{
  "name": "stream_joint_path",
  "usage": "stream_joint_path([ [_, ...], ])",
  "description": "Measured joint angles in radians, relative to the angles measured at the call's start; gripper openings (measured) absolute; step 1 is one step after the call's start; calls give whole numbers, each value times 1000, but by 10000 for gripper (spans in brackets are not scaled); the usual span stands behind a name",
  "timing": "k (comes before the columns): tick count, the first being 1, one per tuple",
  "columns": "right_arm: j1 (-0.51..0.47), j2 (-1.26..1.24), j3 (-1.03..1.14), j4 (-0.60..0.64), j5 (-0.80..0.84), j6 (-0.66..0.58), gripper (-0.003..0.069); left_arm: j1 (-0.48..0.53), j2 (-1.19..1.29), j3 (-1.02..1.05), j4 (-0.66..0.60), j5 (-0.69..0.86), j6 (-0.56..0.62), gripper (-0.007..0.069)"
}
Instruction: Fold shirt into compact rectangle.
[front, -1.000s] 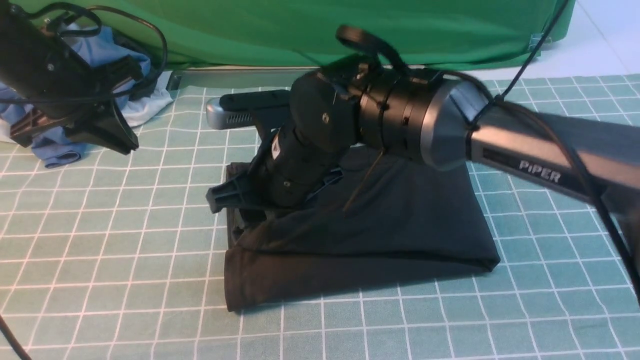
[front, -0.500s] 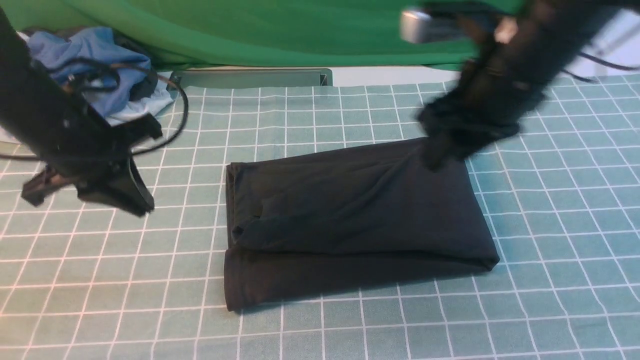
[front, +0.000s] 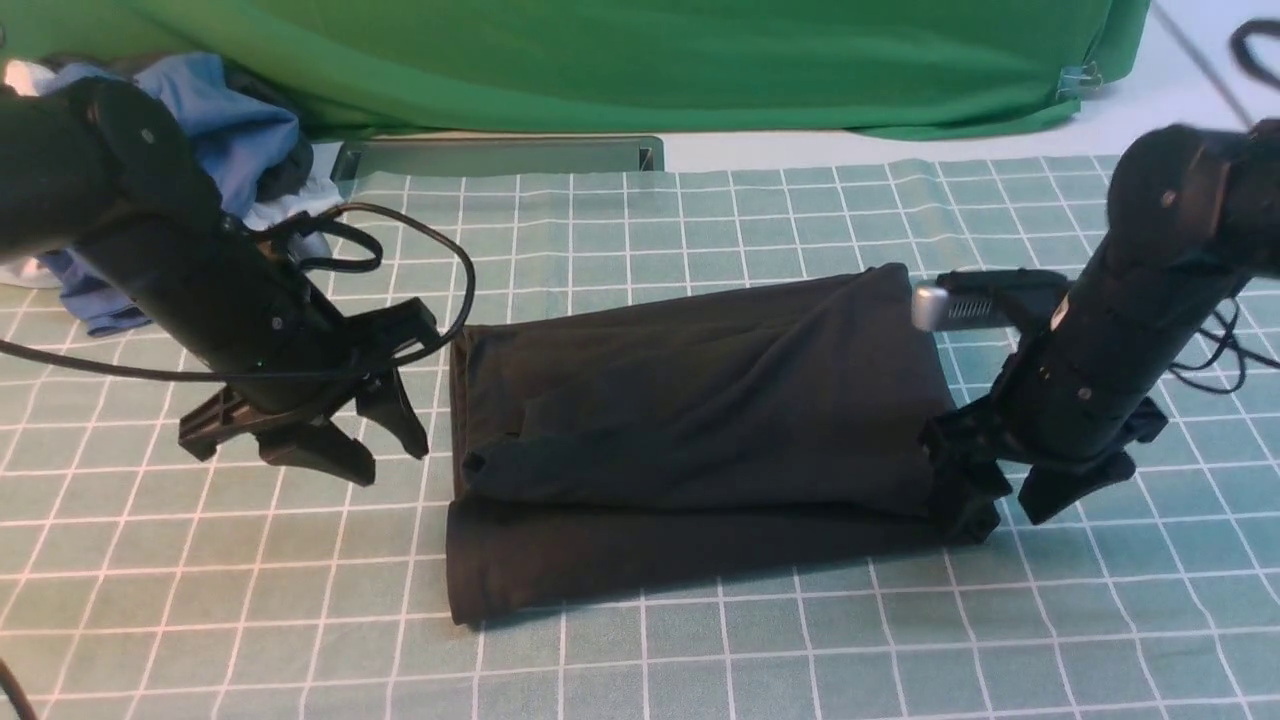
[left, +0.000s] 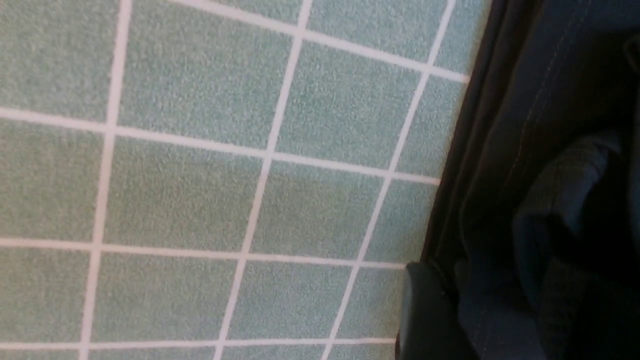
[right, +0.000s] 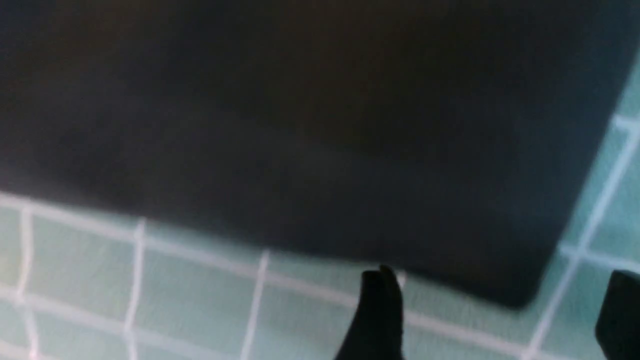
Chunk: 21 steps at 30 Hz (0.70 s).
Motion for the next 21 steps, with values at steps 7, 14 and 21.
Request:
stream_joint_path([
  [7, 0, 37, 0, 1, -9, -19, 171, 1, 0, -45, 37, 28, -4, 393],
  [14, 0, -28, 50, 4, 45, 0, 49, 1, 0, -80, 38, 54, -5, 396],
  [21, 0, -156, 216, -12, -31, 44, 49, 1, 0, -84, 49, 82, -5, 396],
])
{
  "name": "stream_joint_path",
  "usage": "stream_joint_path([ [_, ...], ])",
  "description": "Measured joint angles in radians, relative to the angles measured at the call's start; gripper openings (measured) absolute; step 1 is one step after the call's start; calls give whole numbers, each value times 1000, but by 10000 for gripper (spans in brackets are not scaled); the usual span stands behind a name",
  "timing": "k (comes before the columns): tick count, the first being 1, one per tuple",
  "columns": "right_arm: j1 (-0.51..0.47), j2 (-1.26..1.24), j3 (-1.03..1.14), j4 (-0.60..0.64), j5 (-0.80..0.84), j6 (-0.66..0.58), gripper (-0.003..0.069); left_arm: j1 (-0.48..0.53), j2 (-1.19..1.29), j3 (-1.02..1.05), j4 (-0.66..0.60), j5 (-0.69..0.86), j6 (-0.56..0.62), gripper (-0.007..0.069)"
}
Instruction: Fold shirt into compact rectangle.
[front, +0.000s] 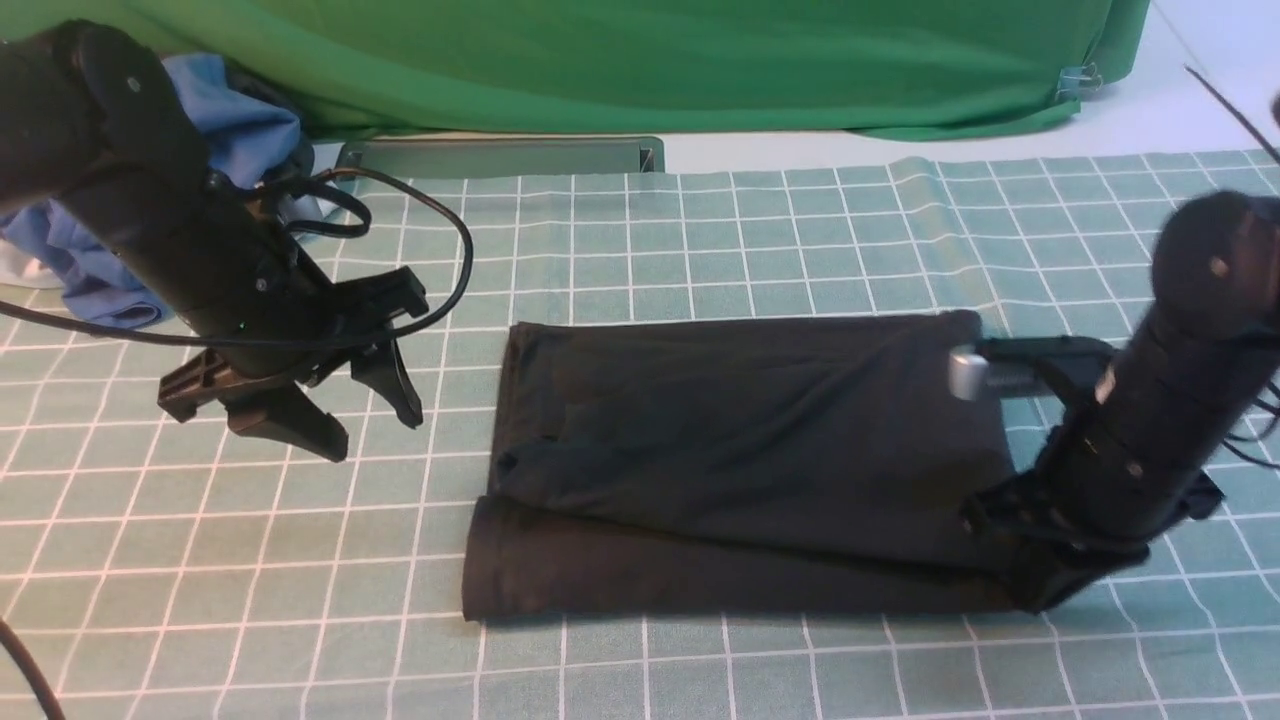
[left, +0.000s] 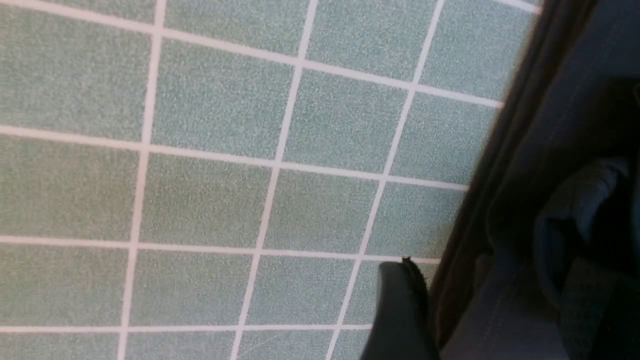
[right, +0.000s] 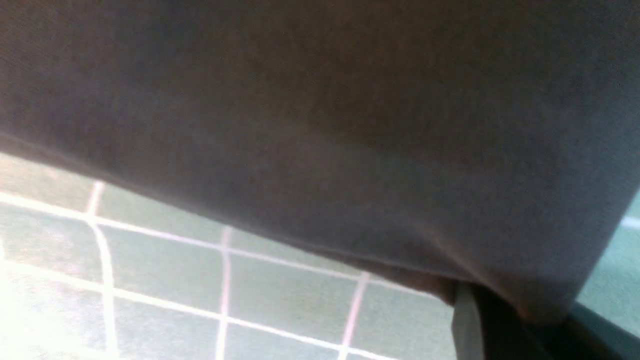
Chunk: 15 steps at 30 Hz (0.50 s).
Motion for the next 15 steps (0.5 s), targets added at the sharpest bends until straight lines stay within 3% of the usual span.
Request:
stream_joint_path([
  [7, 0, -18, 27, -15, -80, 23, 96, 1, 0, 0, 2, 1, 0, 396],
  [13, 0, -32, 25, -59, 7, 19, 304, 1, 0, 0, 2, 2, -1, 396],
  [15, 0, -50, 8, -90, 75, 23, 331, 1, 0, 0, 1, 1, -1, 396],
])
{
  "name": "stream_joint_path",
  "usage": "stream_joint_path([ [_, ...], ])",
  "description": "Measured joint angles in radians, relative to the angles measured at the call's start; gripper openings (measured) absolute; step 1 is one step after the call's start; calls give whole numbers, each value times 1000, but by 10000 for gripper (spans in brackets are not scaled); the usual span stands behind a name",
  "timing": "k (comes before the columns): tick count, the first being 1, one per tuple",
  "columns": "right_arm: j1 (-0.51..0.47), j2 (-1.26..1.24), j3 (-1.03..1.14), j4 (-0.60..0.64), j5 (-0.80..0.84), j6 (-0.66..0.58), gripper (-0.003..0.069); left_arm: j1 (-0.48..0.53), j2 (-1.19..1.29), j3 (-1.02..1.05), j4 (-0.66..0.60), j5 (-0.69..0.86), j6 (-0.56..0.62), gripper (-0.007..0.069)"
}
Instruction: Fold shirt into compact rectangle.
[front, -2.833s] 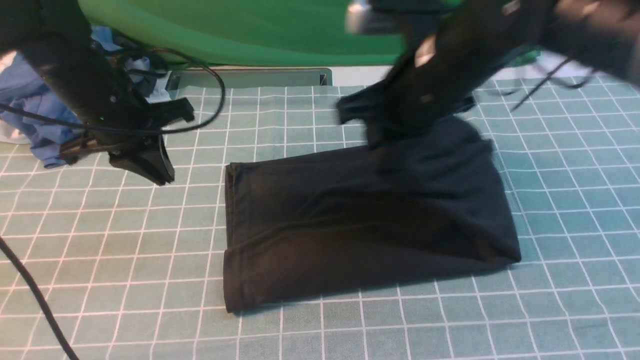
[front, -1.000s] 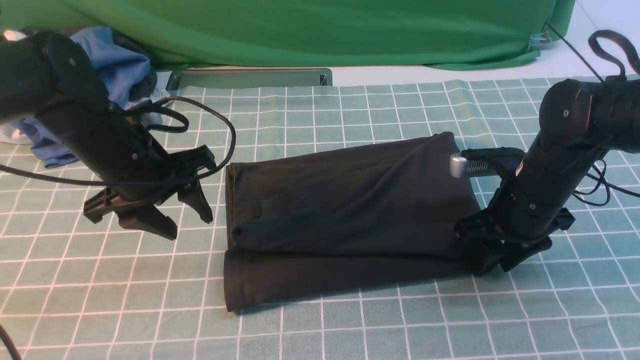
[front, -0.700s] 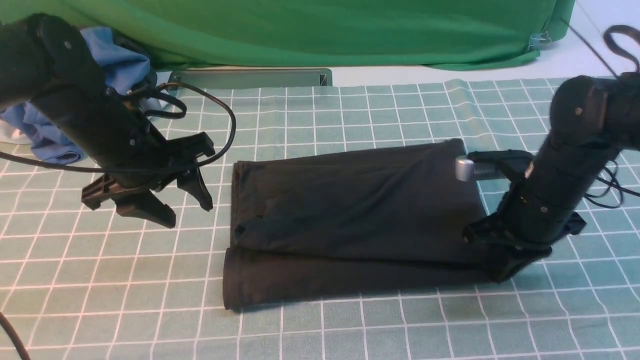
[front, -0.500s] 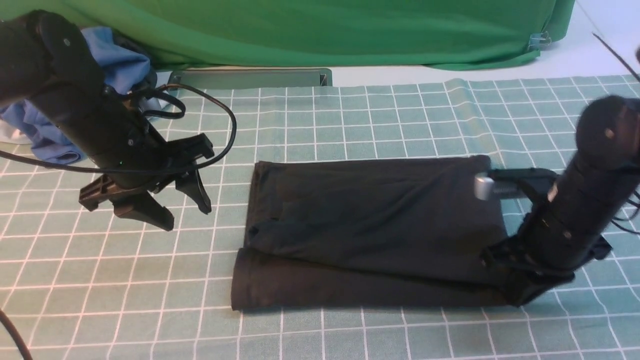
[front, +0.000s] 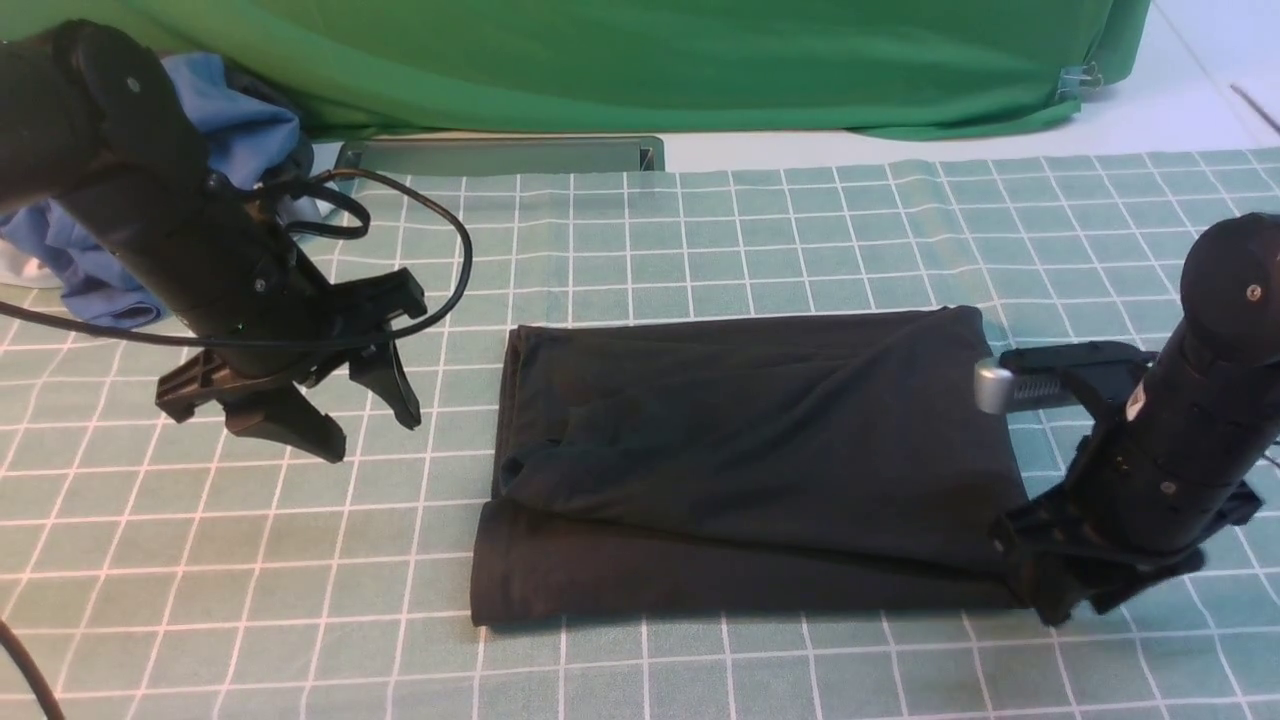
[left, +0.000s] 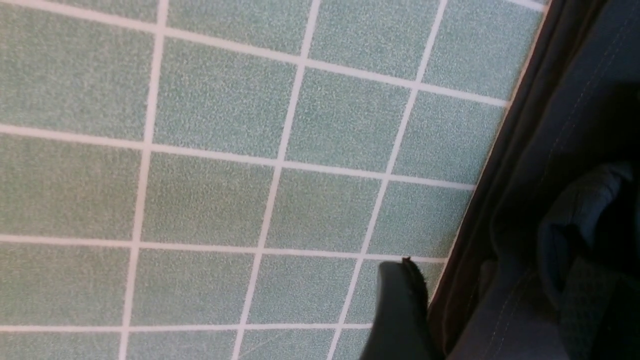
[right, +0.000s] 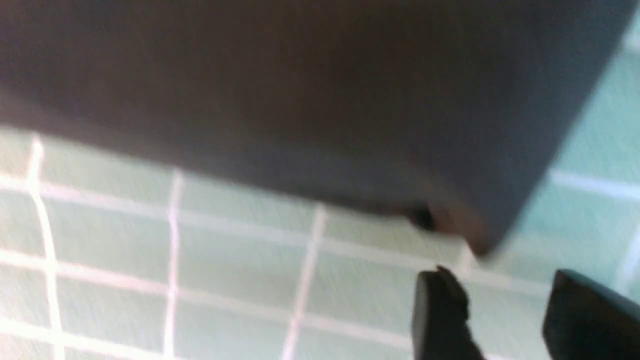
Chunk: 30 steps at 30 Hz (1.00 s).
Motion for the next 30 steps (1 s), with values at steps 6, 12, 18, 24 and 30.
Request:
stream_joint_path([
  [6, 0, -118, -99, -119, 155, 15, 270, 0, -1, 0, -11, 0, -1, 396],
  [12, 0, -416, -137, -242, 168, 1, 78, 0, -1, 0, -38, 0, -26, 396],
  [18, 0, -760, -131, -273, 103, -9, 27, 0, -1, 0, -59, 1, -29, 396],
  [24, 0, -1066, 13, -276, -141, -123, 27, 0, -1, 0, -63, 0, -29, 396],
  [30, 0, -1252, 329, -256, -381, -240, 27, 0, -1, 0, -56, 10, -29, 383],
])
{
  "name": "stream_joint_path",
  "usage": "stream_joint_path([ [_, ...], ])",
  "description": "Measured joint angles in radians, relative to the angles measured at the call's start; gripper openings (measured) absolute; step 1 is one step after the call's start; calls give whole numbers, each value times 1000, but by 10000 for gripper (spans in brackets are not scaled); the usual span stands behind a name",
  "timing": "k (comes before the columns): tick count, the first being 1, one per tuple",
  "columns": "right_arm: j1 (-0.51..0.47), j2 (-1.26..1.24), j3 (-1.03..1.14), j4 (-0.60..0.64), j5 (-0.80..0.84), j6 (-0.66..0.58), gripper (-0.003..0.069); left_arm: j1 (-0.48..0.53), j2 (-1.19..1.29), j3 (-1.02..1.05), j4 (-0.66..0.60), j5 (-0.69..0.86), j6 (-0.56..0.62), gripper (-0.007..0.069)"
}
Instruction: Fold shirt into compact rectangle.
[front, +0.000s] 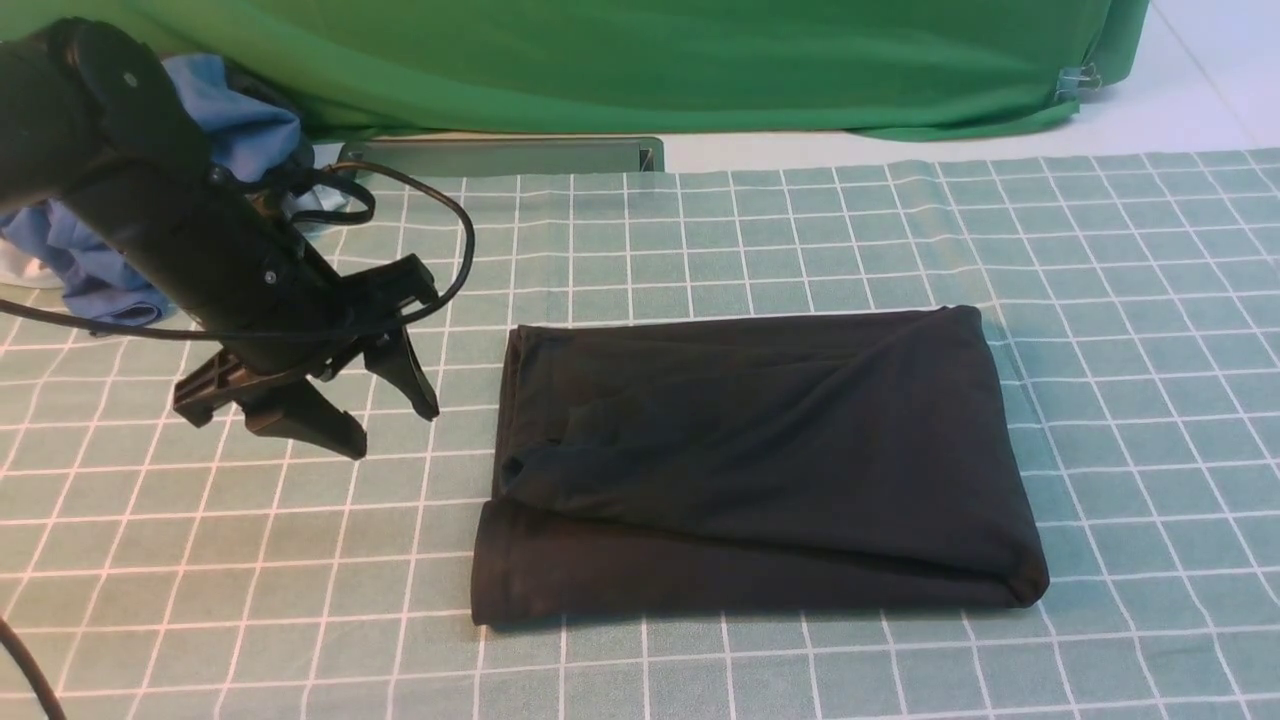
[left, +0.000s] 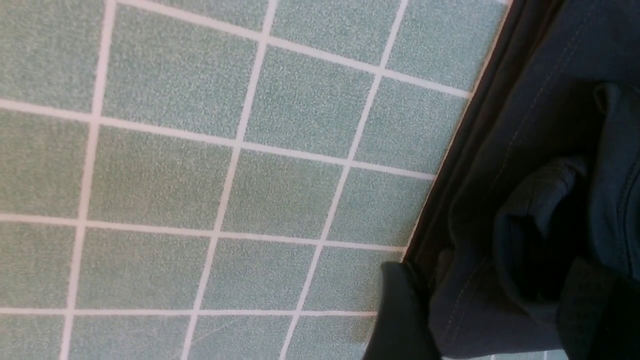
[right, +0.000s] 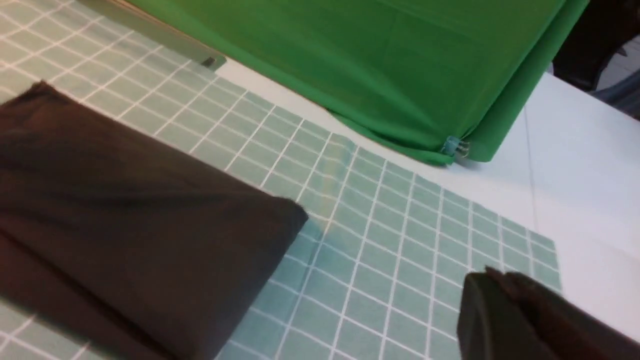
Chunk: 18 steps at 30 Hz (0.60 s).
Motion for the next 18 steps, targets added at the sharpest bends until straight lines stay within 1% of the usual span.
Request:
stream_joint_path([
  [1, 0, -6, 44, 8, -33, -2, 27, 0, 0, 0, 2, 3, 0, 377],
  [4, 0, -3, 210, 51, -305, -6, 27, 0, 0, 0, 9, 25, 32, 342],
  [5, 0, 0, 237, 57, -370, -6, 27, 0, 0, 0, 9, 26, 42, 332],
  [6, 0, 13, 288, 66, -517, -7, 27, 0, 0, 0, 6, 29, 68, 308],
  [8, 0, 30, 325, 71, -654, -7, 27, 0, 0, 0, -1, 29, 97, 275],
  [9, 0, 41, 336, 72, -722, -7, 27, 0, 0, 0, -4, 29, 117, 246],
  [10, 0, 50, 340, 73, -750, -6, 27, 0, 0, 0, -4, 29, 127, 231],
  [13, 0, 73, 341, 75, -800, 5, 27, 0, 0, 0, -4, 25, 170, 149],
  [14, 0, 81, 341, 75, -801, 22, 26, 0, 0, 0, -8, 19, 185, 116],
  [15, 0, 84, 341, 75, -801, 24, 26, 0, 0, 0, -9, 17, 190, 105],
  [16, 0, 89, 341, 75, -788, 43, 25, 0, 0, 0, -10, 8, 200, 76],
  [18, 0, 93, 341, 75, -733, 105, 25, 0, 0, 0, -11, -13, 212, 32],
])
